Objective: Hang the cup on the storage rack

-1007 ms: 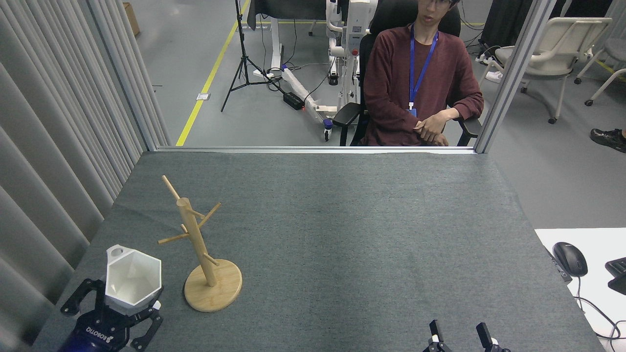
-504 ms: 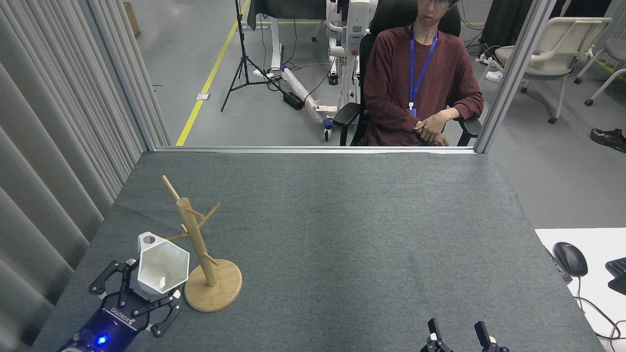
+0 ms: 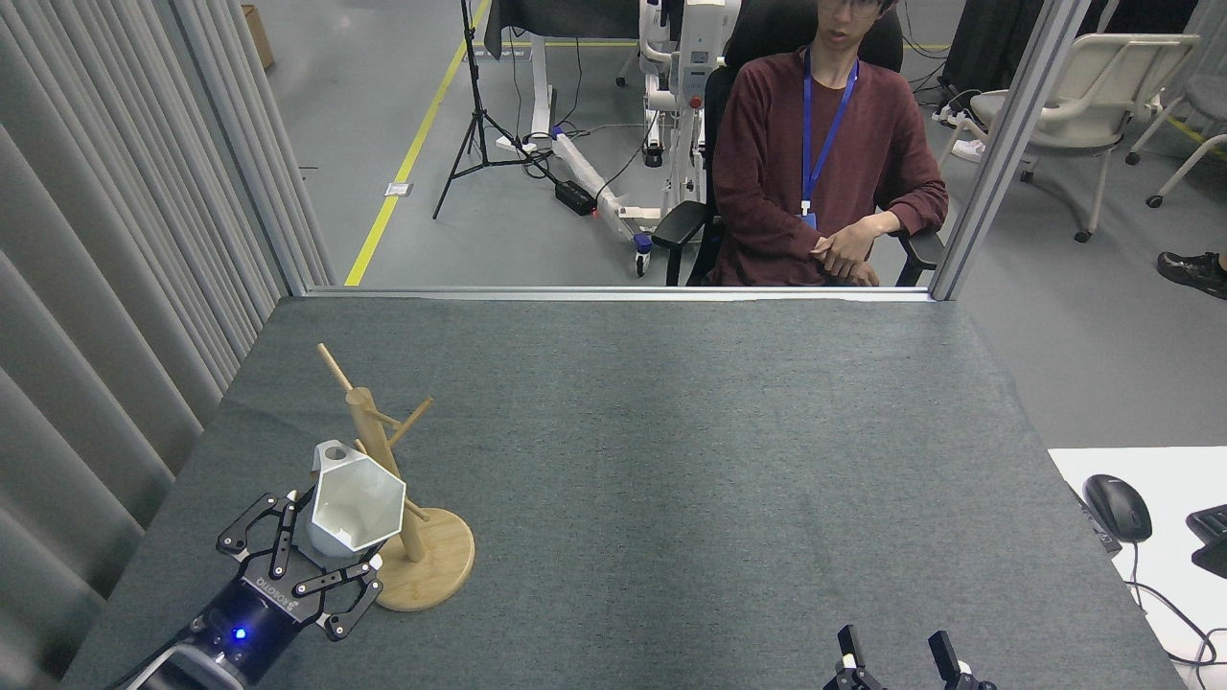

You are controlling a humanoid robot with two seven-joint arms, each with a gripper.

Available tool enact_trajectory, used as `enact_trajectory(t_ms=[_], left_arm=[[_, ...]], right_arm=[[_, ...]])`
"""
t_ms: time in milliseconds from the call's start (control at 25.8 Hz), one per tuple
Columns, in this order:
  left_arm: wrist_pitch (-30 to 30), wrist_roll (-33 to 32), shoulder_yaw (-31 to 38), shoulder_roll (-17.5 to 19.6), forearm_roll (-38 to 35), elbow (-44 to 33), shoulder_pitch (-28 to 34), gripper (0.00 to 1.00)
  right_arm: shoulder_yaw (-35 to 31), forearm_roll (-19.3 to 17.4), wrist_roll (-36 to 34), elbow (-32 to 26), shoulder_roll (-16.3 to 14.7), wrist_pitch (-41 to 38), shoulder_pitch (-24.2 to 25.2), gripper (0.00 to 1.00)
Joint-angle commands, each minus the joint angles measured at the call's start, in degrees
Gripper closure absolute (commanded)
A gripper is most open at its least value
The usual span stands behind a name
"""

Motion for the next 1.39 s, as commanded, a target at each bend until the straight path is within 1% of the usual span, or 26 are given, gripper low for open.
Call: enact_trajectory(t_ms=[0,116,194,310,542,658,736,813,891,930,1123,1201,1356], left_arm=[[-0.68,0.01,-0.01,-0.05,0.69,0.64,0.15,0.00],[-1.91,-0.07,0.61,-0.22,2.89,-0.42,1.12,0.00],[-2.00,-0.07,2.27,-0.22,5.53,-1.74,2.35,0.00],[-2.18,-0.07,6.23,-0.31,7.28,-2.88,5.60,0.00],[-2.18,0.01,11.77,-0.31,16.42,-3.41,13.07,0.00],[-2.26,-0.16,14.58,-1.80,20.91,-5.60,16.58,0.00],[-2.79,-0.60,14.93,-3.21,24.51,-7.80,20.19,0.00],[-3.23,-1.04,14.84,-3.74,25.56,-7.89,21.51,0.00],[-3.41,-2.36,14.84,-4.88,25.92,-7.80,21.86,0.00],[-3.50,-3.85,14.93,-5.41,26.09,-7.80,21.86,0.00],[-3.32,-10.53,15.02,-7.52,29.52,-8.24,22.04,0.00],[-3.06,-11.94,15.02,-8.22,29.61,-8.24,22.04,0.00],[-2.62,-12.47,14.93,-8.40,29.70,-8.33,22.04,0.00]], right_arm=[[0.11,-0.02,-0.09,0.13,0.00,-0.10,0.03,0.02],[0.11,-0.02,-0.09,0.40,0.00,-0.02,-0.06,0.02],[0.20,-0.02,-0.09,0.40,0.00,-0.10,-0.06,0.02],[0.20,-0.02,-0.09,0.48,0.00,-0.02,-0.06,0.02],[0.29,-0.02,-0.09,0.48,-0.09,-0.10,-0.06,0.02],[0.20,-0.02,-0.09,0.48,-0.18,-0.10,-0.06,0.02],[0.20,0.06,-0.09,0.31,-0.53,-0.46,0.29,0.02],[-0.07,0.06,-0.18,-0.04,-0.79,-0.63,0.73,0.02],[-0.15,0.06,-0.62,-0.40,-1.23,-0.90,1.87,0.02],[-0.07,0.06,-1.32,-0.66,-1.93,-1.07,2.93,0.02],[0.02,0.15,-4.92,-3.91,-4.66,-0.46,9.96,0.02],[0.02,0.15,-7.12,-5.14,-4.83,-0.37,11.98,0.02],[-1.03,0.15,-8.09,-5.23,-4.66,-0.10,12.51,0.02]])
